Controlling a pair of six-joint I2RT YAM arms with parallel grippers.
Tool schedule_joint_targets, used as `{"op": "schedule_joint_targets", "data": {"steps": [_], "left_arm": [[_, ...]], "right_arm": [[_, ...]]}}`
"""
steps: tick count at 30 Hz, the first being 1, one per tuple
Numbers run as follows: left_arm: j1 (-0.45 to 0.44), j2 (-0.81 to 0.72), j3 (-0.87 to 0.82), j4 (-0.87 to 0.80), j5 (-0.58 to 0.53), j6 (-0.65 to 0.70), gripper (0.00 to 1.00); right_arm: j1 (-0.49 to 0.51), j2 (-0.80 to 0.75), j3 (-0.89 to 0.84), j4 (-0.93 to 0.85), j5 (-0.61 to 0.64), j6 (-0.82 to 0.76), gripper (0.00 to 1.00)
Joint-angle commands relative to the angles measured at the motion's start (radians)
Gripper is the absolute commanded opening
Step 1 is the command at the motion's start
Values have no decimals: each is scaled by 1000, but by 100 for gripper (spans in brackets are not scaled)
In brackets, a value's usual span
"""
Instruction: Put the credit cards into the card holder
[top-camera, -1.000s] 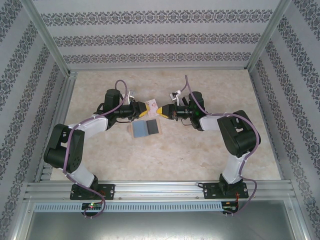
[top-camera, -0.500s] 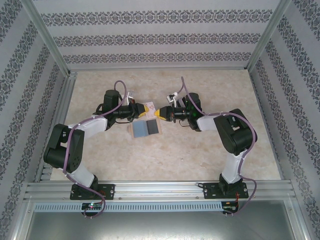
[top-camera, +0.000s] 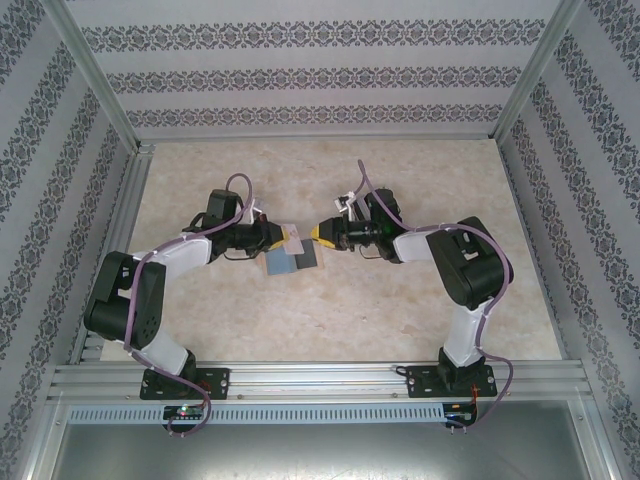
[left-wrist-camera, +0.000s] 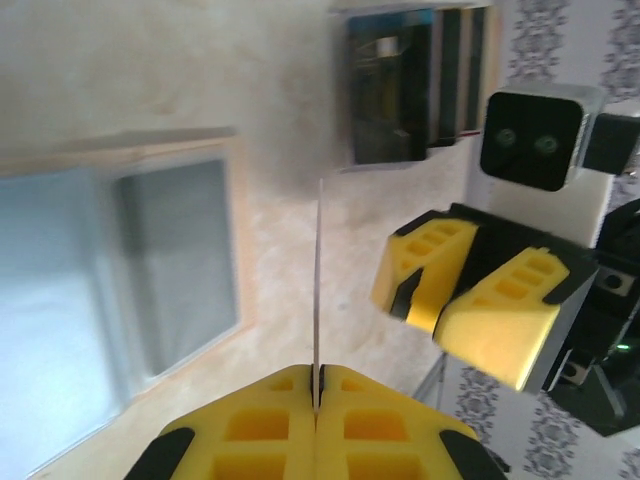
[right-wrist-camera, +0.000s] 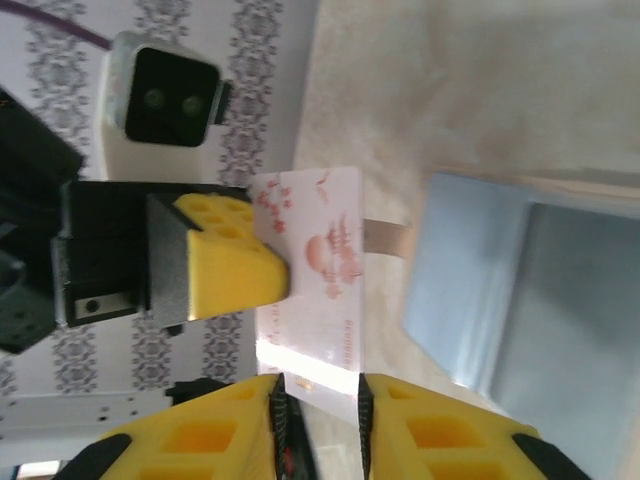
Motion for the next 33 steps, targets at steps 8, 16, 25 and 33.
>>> {"op": "schedule_joint_targets", "data": {"steps": [8, 16, 25, 33], "left_arm": [[9, 85, -14, -62, -14, 120, 0], [8, 128, 6, -78, -38, 163, 0], [7, 157, 28, -78, -38, 174, 0], [2, 160, 41, -64, -41, 182, 0]], "right_arm": [[24, 52, 59, -333, 140, -261, 20], [61, 84, 117, -459, 201, -342, 17], [79, 98, 157, -572, 268, -413, 17], [83, 115, 175, -606, 277, -430, 17]]}}
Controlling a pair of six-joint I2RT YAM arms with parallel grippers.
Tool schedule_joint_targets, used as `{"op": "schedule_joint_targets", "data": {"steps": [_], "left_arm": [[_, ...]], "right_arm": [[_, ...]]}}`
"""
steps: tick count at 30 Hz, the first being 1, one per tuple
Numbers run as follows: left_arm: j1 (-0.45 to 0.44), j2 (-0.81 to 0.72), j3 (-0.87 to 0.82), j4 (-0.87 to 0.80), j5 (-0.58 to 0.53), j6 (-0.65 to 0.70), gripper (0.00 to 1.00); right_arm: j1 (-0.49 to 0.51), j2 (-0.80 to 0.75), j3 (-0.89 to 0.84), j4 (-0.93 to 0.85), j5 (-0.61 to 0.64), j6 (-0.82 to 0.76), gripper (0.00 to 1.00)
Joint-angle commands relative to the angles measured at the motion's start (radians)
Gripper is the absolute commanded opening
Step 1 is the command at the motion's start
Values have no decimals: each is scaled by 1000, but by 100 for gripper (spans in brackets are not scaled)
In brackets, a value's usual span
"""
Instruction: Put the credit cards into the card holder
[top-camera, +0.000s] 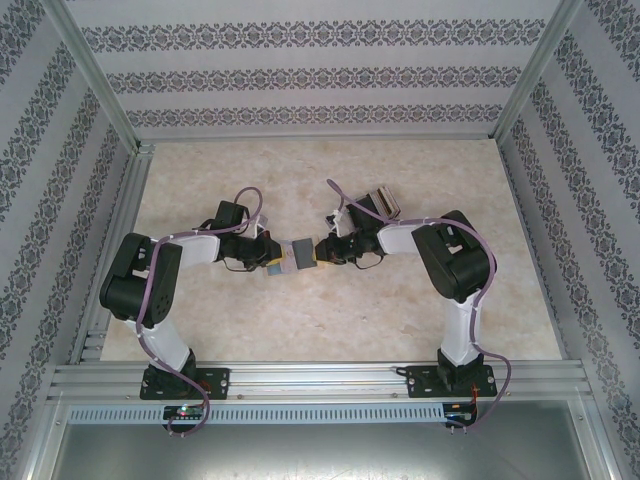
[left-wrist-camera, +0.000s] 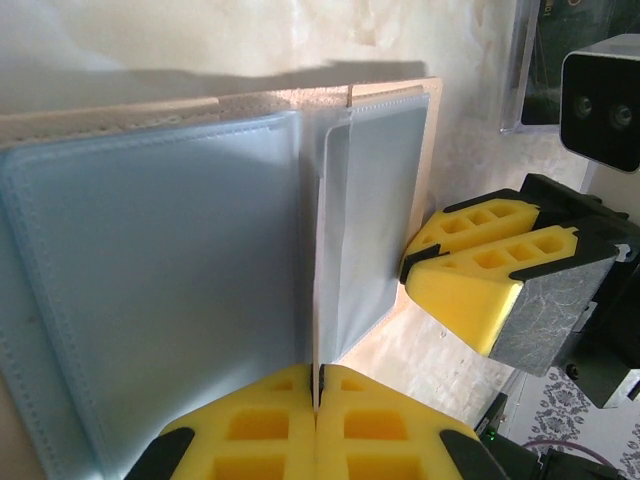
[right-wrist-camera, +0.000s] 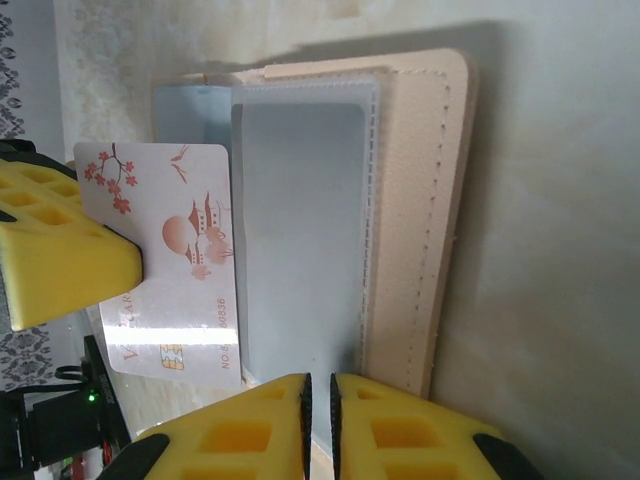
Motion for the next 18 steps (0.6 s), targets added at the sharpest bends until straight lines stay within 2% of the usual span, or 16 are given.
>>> {"op": "schedule_joint_targets", "data": {"steps": [1, 10, 18], "left_arm": [[1, 9, 38, 1, -6, 37, 0], [-4, 64, 79, 6, -1, 43, 0], [-4, 57, 106, -130, -55, 141, 0]], "right_arm": [[10, 27, 16, -49, 34, -36, 18], [10, 29, 19, -61, 31, -44, 18], [10, 29, 24, -66, 25, -45, 18]]}}
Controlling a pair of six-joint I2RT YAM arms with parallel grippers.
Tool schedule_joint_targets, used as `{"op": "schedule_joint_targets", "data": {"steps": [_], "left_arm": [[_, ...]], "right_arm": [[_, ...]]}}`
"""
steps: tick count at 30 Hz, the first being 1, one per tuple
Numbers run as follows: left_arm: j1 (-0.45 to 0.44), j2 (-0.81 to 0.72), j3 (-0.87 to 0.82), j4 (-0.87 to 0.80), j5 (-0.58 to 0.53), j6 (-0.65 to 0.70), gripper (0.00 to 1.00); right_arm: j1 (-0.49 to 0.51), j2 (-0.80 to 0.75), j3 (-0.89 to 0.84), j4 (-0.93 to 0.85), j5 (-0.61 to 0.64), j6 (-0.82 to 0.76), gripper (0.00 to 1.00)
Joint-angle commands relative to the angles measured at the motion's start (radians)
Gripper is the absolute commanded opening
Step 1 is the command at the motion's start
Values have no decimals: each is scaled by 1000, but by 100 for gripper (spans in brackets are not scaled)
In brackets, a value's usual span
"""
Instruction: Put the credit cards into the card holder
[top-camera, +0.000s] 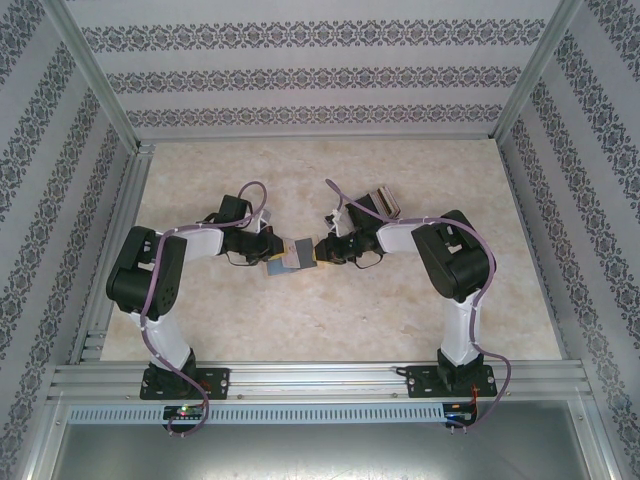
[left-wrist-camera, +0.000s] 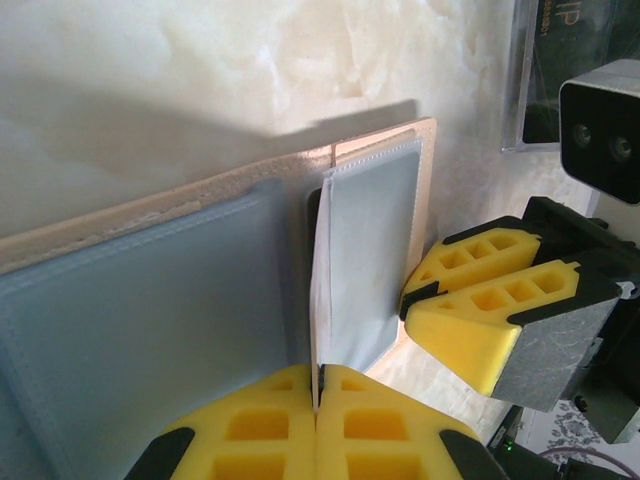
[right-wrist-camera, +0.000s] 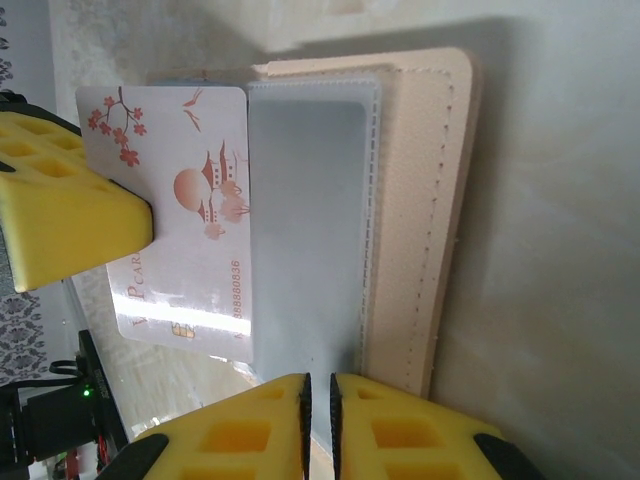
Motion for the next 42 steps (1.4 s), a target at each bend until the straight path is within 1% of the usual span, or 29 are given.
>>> {"op": "schedule_joint_targets", "data": {"steps": [1, 3, 5, 9, 15, 26, 34, 42], "left_arm": [[-3, -5, 32, -114, -49, 94, 0], [-3, -4, 47, -154, -59, 124, 0], [-3, 3, 52, -157, -54, 128, 0], [-6, 26, 34, -98, -21, 91, 0], [-18, 38, 10, -45, -8, 55, 0], [-31, 54, -8, -18, -24, 43, 0], [-47, 65, -48, 76, -36, -23, 0], [-66, 78, -57, 95, -43, -41, 0]], "right_arm": [[10, 25, 10, -37, 26, -23, 18], [9, 25, 10, -39, 26, -23, 18], [10, 23, 8, -39, 26, -24, 18], [8, 22, 8, -40, 26, -25, 18], [9, 20, 8, -41, 27, -24, 18], [9, 19, 6, -39, 23, -22, 18], [8, 19, 8, -39, 21, -22, 18], [9, 16, 8, -39, 17, -22, 18]]}}
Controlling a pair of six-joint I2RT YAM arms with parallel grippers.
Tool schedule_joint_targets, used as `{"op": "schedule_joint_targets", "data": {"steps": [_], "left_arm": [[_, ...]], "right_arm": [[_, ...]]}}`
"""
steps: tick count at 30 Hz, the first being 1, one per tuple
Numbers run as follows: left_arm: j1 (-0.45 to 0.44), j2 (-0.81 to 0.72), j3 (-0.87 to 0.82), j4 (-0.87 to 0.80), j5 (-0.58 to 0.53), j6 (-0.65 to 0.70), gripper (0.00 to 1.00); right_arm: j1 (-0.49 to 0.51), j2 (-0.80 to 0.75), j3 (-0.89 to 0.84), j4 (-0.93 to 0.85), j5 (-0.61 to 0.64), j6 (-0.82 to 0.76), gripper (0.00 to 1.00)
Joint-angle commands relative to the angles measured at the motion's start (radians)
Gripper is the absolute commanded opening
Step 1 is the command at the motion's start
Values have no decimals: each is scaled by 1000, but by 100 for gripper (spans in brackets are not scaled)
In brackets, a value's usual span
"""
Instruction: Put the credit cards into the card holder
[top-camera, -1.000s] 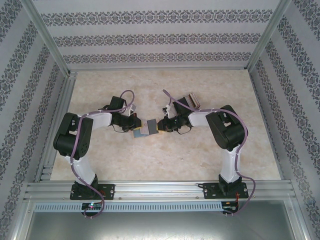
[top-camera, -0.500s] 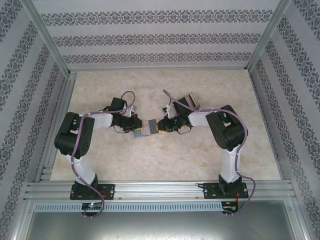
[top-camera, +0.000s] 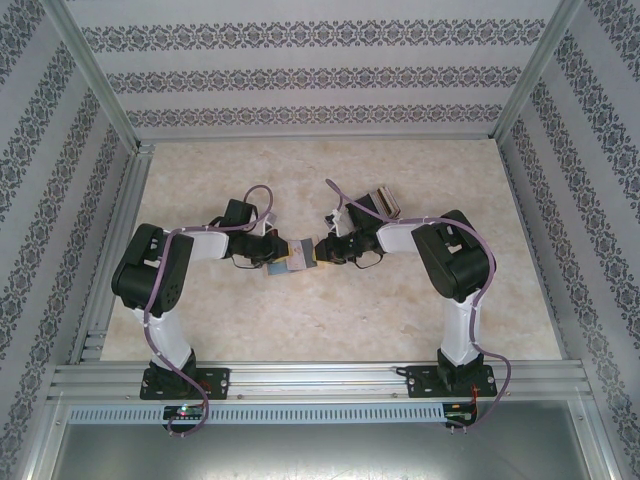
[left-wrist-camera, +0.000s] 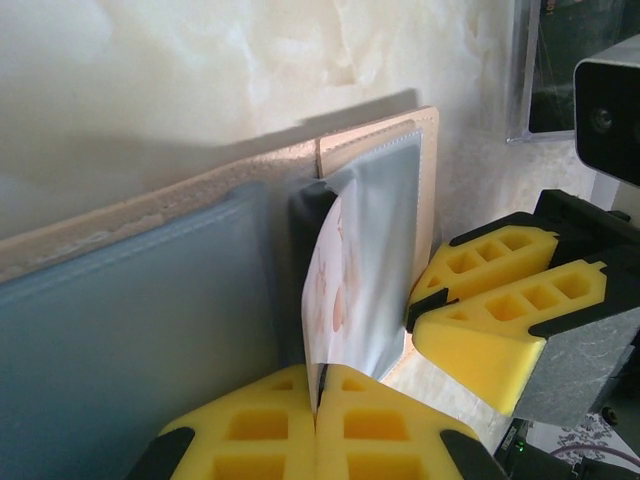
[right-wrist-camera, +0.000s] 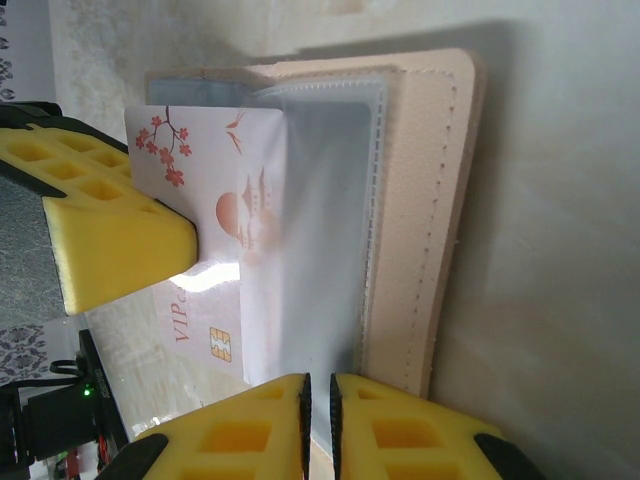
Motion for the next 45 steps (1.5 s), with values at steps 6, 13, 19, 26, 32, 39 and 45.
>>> {"op": "schedule_joint_targets", "data": {"steps": [6, 13, 19, 26, 32, 39, 45], "left_arm": [[-52, 59, -24, 7, -48, -35, 0], [-72, 79, 16, -46, -65, -13, 1], [-72, 57, 54, -135, -101, 23, 15], [-72, -4, 143, -354, -201, 119, 29], [-73, -32, 188, -430, -243, 144, 29], [-72, -86, 184, -438, -293, 133, 28], [-64, -151, 155, -436, -416, 105, 0]], "right_arm": [[10, 15, 6, -35, 15, -21, 18], [9, 17, 5, -34, 12, -21, 18], [9, 19, 7, -38, 12, -22, 18], [8, 25, 11, -38, 7, -26, 18], [9, 26, 11, -40, 6, -26, 18], [9, 4, 12, -55, 16, -38, 18], [17, -64, 51, -170, 80, -113, 18]]}}
